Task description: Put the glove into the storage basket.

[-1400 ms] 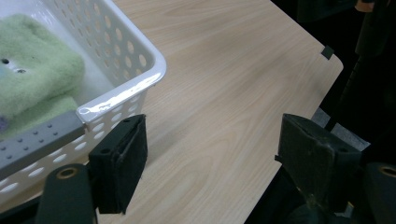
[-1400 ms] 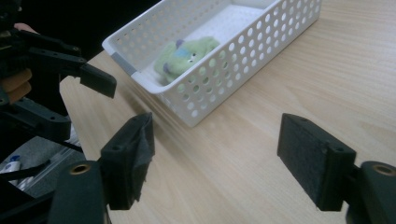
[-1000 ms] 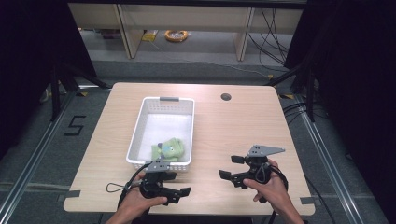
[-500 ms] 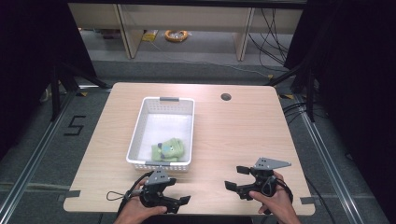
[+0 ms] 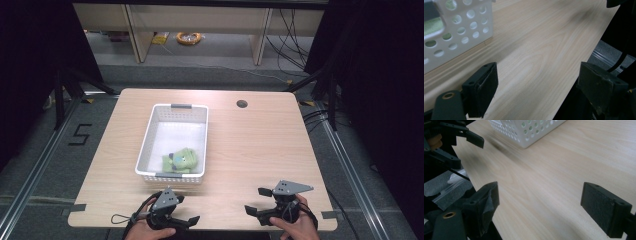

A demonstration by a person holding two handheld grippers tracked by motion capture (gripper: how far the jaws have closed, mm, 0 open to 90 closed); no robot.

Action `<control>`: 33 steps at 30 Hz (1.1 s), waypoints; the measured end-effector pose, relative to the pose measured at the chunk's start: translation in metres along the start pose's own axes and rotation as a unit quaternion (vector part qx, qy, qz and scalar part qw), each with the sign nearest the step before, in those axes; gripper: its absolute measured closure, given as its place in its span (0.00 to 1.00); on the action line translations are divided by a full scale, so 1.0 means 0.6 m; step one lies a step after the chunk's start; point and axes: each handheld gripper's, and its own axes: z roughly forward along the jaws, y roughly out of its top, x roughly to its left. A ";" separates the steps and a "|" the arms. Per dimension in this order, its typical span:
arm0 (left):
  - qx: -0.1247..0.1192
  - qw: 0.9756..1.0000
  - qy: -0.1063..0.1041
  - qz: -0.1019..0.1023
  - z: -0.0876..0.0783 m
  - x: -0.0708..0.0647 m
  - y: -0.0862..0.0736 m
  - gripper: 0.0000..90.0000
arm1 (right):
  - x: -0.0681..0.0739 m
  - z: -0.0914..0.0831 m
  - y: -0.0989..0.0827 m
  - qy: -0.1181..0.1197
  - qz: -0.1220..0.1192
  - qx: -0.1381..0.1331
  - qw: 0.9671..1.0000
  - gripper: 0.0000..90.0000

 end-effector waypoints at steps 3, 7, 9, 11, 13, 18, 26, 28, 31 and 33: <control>0.007 1.000 0.000 -0.002 -0.001 -0.006 -0.004 0.18 | 0.001 0.000 -0.009 -0.008 -0.014 0.014 1.000 0.18; 0.005 1.000 0.004 0.009 -0.001 -0.011 -0.010 0.18 | 0.006 0.001 -0.019 -0.010 -0.019 0.025 0.999 0.18; 0.008 1.000 0.002 0.000 0.000 -0.016 -0.014 0.18 | 0.008 0.000 -0.024 -0.019 -0.019 0.034 0.999 0.18; 0.019 1.000 0.008 0.017 -0.001 -0.016 -0.016 0.18 | 0.010 -0.001 -0.029 -0.021 -0.015 0.039 0.999 0.18; 0.008 1.000 0.003 0.014 0.001 -0.019 -0.017 0.18 | 0.013 -0.001 -0.033 -0.021 -0.016 0.039 0.999 0.18; 0.017 1.000 0.002 0.015 -0.002 -0.018 -0.018 0.18 | 0.016 -0.004 -0.041 -0.024 -0.033 0.048 0.998 0.18; 0.019 1.000 0.013 0.007 0.000 -0.015 -0.019 0.18 | 0.017 -0.001 -0.043 -0.030 -0.044 0.052 0.997 0.18; 0.012 1.000 0.010 0.010 0.000 -0.014 -0.019 0.18 | 0.017 0.000 -0.043 -0.031 -0.041 0.053 0.997 0.18; 0.021 1.000 0.011 0.002 -0.002 -0.011 -0.018 0.18 | 0.021 0.001 -0.044 -0.021 -0.029 0.056 0.998 0.18; 0.017 1.000 0.014 0.005 -0.001 -0.008 -0.018 0.18 | 0.016 0.001 -0.043 -0.031 -0.048 0.054 0.997 0.18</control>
